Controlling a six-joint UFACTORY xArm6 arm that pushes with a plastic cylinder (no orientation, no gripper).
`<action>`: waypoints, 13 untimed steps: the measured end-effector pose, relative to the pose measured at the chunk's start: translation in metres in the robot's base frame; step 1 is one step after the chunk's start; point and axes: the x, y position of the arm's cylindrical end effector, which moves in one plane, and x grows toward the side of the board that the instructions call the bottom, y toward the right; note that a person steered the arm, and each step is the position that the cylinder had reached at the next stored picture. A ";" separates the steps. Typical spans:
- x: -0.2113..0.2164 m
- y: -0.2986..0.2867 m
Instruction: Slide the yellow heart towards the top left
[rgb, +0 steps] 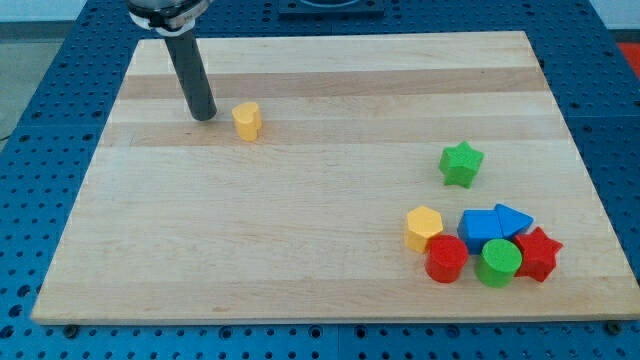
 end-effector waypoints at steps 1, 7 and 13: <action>0.038 0.021; -0.017 0.003; 0.000 -0.091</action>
